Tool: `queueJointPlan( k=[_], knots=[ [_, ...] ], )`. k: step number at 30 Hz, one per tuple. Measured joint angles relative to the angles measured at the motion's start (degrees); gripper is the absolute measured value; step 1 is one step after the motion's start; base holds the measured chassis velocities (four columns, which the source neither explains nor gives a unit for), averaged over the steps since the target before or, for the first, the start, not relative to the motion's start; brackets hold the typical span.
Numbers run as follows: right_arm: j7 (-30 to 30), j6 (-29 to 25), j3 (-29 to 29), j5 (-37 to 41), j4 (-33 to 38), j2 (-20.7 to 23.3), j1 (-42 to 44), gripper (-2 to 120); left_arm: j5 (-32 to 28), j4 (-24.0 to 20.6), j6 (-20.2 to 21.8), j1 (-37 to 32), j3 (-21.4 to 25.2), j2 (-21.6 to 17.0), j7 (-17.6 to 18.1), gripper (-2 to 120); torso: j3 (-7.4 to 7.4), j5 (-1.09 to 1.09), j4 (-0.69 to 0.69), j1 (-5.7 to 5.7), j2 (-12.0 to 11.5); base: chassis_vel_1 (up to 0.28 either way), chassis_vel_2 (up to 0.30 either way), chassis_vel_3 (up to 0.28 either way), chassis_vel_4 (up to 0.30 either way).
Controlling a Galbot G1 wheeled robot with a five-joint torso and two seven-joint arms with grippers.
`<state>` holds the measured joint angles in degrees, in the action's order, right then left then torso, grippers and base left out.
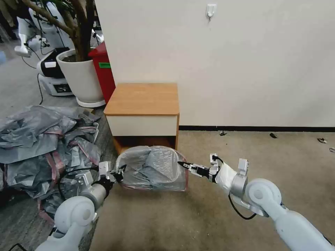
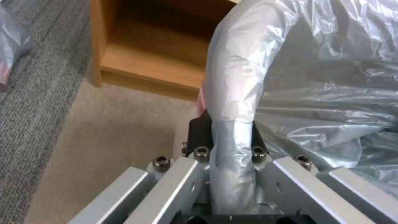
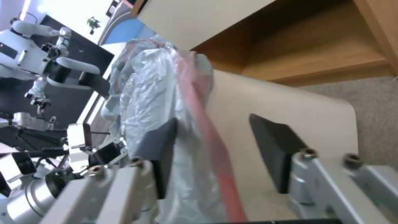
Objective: Pick up the garbage bag from the table and place it over the trash can.
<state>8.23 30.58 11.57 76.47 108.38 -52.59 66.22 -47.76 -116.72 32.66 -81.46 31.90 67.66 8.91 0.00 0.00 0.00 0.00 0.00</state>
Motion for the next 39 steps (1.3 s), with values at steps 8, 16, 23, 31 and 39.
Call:
queueJointPlan(
  k=[8, 16, 23, 31, 39],
  knots=[
    [0.6, -0.2, 0.0, -0.3, -0.1, -0.1, 0.0, 16, 0.0, 0.0, -0.1, 0.0, -0.1, 0.1, 0.0, 2, 0.00, 0.00, 0.00, 0.00, 0.0, 0.000, 0.000, 0.000, 0.000],
    [1.7, -0.6, 0.1, -1.4, -0.2, -0.1, 0.2, 0, 0.1, 0.0, -0.2, 0.1, -0.1, 0.1, 0.0, 2, 0.00, 0.00, 0.00, 0.00, 0.0, 0.000, 0.000, 0.000, 0.000],
    [2.1, -1.4, -0.3, -3.7, -0.2, -0.5, 0.2, 0, 0.2, -0.1, -0.2, -0.3, -0.4, 0.5, 0.0, 2, 0.00, 0.00, 0.00, 0.00, 0.0, 0.000, 0.000, 0.000, 0.000],
    [2.6, -3.0, -1.1, -12.7, 0.2, -0.4, 0.0, 0, 0.3, -0.3, -0.2, -0.4, -0.7, 0.6, 0.0, 2, 0.00, 0.00, 0.00, 0.00, 0.0, 0.000, 0.000, 0.000, 0.000],
    [0.3, -4.8, -3.6, -24.8, 0.3, -0.9, -1.0, 0, 0.8, -0.6, -0.2, -0.9, -1.6, 1.4, 0.1, 2, 0.00, 0.00, 0.00, 0.00, 0.0, 0.000, 0.000, 0.000, 0.000]
  ],
)
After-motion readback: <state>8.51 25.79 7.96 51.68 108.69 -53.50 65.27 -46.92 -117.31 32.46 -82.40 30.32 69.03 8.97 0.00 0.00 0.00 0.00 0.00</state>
